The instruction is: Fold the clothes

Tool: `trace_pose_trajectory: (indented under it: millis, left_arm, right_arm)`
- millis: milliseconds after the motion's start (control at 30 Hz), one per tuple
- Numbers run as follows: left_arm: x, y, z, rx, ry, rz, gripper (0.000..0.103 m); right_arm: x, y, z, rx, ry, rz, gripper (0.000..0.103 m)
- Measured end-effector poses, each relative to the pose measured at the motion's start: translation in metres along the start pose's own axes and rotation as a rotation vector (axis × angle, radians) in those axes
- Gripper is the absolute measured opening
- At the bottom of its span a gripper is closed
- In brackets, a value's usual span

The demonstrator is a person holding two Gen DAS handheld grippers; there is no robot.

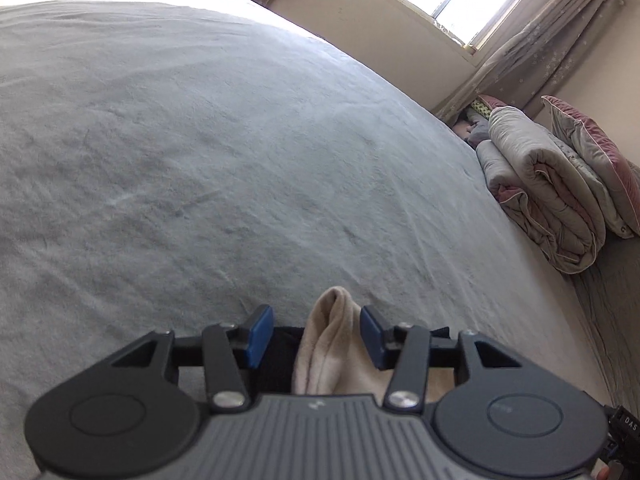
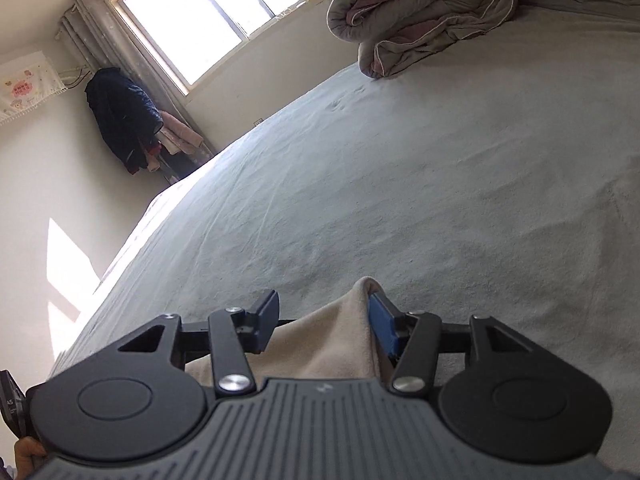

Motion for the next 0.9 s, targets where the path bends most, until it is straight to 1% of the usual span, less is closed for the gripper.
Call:
trace_pose_trajectory:
  millis: [33,67,100,133,167,200,233,267,333,367,400,433,467,533,567,600,633,667,700,733,800,867,900]
  left_arm:
    - [0.001,0.001,0.0,0.012,0.018,0.013,0.036]
    - [0.002,0.0,0.0,0.02,0.031,0.021,0.013]
    - [0.002,-0.002,0.001,0.027,0.033,0.024,0.006]
    - [0.001,-0.005,0.003,0.051,0.038,0.04,0.006]
    - [-0.002,-0.007,0.007,0.096,0.046,0.073,0.005]
    - [-0.007,-0.008,0.014,0.15,0.052,0.122,0.005]
    - [-0.014,-0.01,0.021,0.195,0.05,0.186,0.005]
    - [-0.021,-0.01,0.024,0.203,0.045,0.235,0.005]
    - [-0.03,-0.007,0.024,0.187,0.038,0.307,0.005]
    - [-0.032,-0.006,0.025,0.188,0.045,0.328,0.005]
    - [-0.028,-0.007,0.025,0.209,0.067,0.327,0.005]
    - [-0.022,-0.008,0.025,0.241,0.095,0.318,0.005]
    - [-0.015,-0.01,0.025,0.274,0.129,0.304,0.005]
    - [-0.002,-0.014,0.024,0.337,0.196,0.273,0.006]
    - [-0.001,-0.015,0.024,0.348,0.211,0.268,0.006]
    - [0.001,-0.016,0.024,0.36,0.226,0.262,0.007]
    - [0.001,-0.016,0.025,0.368,0.24,0.26,0.011]
    - [-0.002,-0.015,0.026,0.371,0.251,0.261,0.017]
    - [-0.006,-0.014,0.027,0.372,0.26,0.265,0.021]
    - [-0.013,-0.012,0.028,0.367,0.263,0.282,0.025]
    - [-0.032,-0.01,0.034,0.366,0.258,0.352,0.025]
    - [-0.05,-0.01,0.046,0.418,0.275,0.437,0.022]
    - [-0.055,-0.011,0.053,0.442,0.269,0.456,0.022]
  right_arm:
    - [0.006,-0.002,0.001,-0.025,-0.025,0.0,0.047]
    - [0.012,-0.003,0.004,-0.048,-0.046,0.002,0.043]
    - [0.016,-0.006,0.005,-0.065,-0.058,0.001,0.033]
    - [0.021,-0.009,0.005,-0.094,-0.079,0.004,0.015]
    - [0.026,-0.013,0.005,-0.127,-0.103,0.008,0.007]
    - [0.027,-0.015,0.003,-0.164,-0.125,0.03,0.007]
    - [0.023,-0.015,0.001,-0.189,-0.138,0.072,0.006]
    - [0.018,-0.015,-0.001,-0.212,-0.15,0.119,0.006]
    - [0.01,-0.012,-0.004,-0.238,-0.17,0.204,0.006]
    - [0.007,-0.008,-0.003,-0.236,-0.177,0.239,0.006]
    - [0.008,-0.007,-0.002,-0.234,-0.178,0.244,0.006]
    - [0.014,-0.005,0.001,-0.232,-0.189,0.226,0.006]
    - [0.021,-0.003,0.004,-0.23,-0.202,0.204,0.006]
    - [0.036,-0.006,0.01,-0.215,-0.229,0.124,0.006]
    - [0.041,-0.007,0.013,-0.207,-0.242,0.097,0.007]
    - [0.041,-0.009,0.014,-0.203,-0.248,0.088,0.008]
    - [0.041,-0.008,0.014,-0.202,-0.25,0.085,0.008]
    - [0.041,-0.008,0.014,-0.203,-0.253,0.083,0.009]
    - [0.039,-0.007,0.012,-0.207,-0.252,0.084,0.017]
    - [0.035,-0.007,0.012,-0.211,-0.262,0.091,0.024]
    - [0.02,-0.004,0.011,-0.203,-0.27,0.134,0.031]
    - [0.007,0.0,0.006,-0.218,-0.265,0.18,0.031]
    - [0.003,0.001,0.001,-0.242,-0.263,0.194,0.031]
Point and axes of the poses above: each gripper's, at about its wrist camera, not at the fingertips, and x roughly the way its jaws point, z to its right, y to its top, the point moved 8 cm from there along x, roughly the way its jaws point, and after that the axes turned 7 degrees about -x, right-handed, at the moved point
